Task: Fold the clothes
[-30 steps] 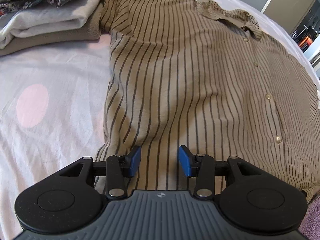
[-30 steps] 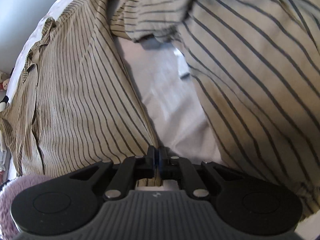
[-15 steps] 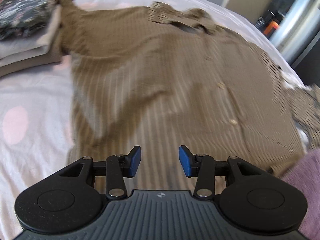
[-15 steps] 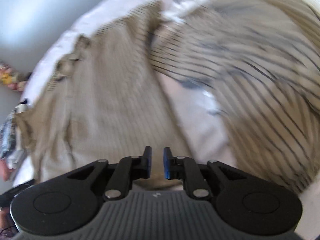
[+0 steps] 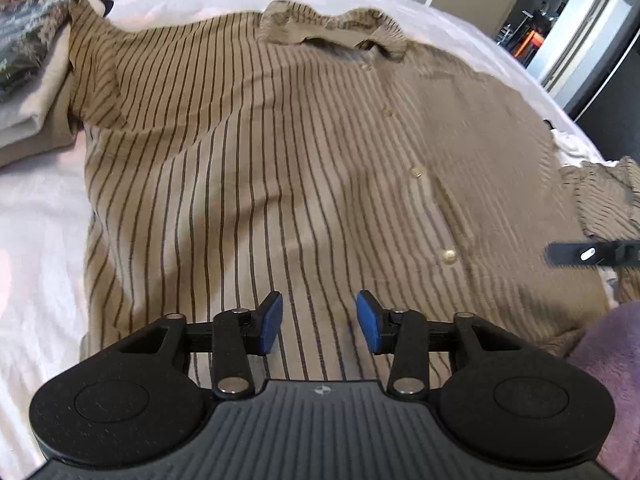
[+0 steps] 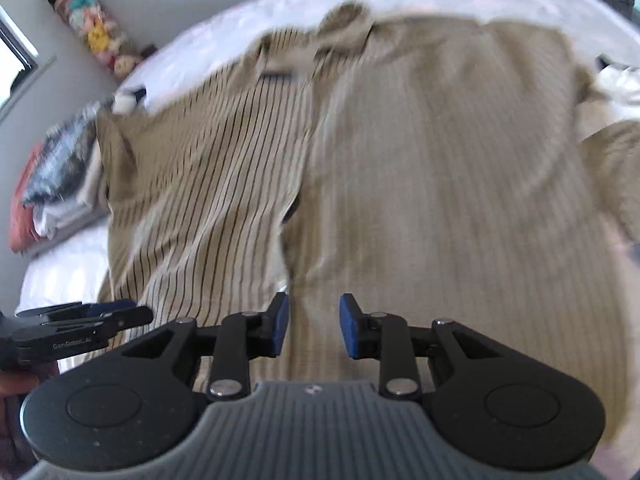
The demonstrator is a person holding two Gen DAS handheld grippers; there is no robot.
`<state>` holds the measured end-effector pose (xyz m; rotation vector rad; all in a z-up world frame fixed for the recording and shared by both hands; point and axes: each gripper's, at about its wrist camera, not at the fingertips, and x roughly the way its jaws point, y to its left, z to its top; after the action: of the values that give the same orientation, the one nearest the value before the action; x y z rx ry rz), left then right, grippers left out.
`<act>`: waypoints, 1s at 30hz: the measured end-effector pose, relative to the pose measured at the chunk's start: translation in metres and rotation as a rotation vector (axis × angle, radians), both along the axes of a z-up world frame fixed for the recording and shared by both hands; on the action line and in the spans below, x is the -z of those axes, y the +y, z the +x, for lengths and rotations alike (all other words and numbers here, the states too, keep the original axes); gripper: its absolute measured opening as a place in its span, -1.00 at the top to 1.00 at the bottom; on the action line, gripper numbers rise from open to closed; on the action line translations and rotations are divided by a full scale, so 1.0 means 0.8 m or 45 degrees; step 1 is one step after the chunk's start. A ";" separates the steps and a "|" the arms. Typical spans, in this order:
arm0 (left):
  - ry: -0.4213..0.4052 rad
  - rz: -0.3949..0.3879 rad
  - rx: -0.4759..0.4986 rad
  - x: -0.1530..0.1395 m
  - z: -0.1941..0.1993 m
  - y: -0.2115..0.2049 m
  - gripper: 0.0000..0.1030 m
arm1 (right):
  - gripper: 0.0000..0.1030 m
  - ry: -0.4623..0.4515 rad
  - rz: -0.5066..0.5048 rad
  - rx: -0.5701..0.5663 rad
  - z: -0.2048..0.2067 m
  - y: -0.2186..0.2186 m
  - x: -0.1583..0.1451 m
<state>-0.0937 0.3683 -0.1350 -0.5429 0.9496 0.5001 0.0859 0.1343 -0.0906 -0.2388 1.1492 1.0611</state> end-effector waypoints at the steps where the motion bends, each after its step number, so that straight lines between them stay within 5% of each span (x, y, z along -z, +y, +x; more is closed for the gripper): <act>1: 0.013 -0.002 0.007 0.005 0.001 0.000 0.35 | 0.39 0.013 -0.016 -0.014 -0.007 0.013 0.014; 6: 0.140 -0.088 -0.023 0.036 -0.008 -0.001 0.41 | 0.40 -0.043 -0.169 -0.100 -0.036 0.045 0.063; 16: 0.228 -0.211 -0.032 0.038 -0.022 -0.013 0.43 | 0.40 -0.014 -0.292 -0.207 -0.049 0.028 0.073; 20: 0.088 -0.248 -0.050 0.006 -0.045 0.000 0.43 | 0.41 0.033 -0.089 -0.162 -0.037 0.009 0.057; 22: 0.041 -0.195 -0.062 -0.021 -0.059 0.012 0.43 | 0.25 0.060 0.026 -0.126 -0.028 -0.002 0.047; 27: 0.240 0.005 -0.043 -0.063 -0.081 0.049 0.43 | 0.23 0.096 0.080 -0.085 -0.009 -0.001 0.049; 30: 0.376 -0.026 -0.031 -0.048 -0.089 0.074 0.41 | 0.23 0.088 0.099 -0.087 -0.002 -0.003 0.045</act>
<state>-0.1649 0.4272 -0.0965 -0.5076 1.2316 0.6035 0.0840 0.1317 -0.1268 -0.1828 1.1658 1.1798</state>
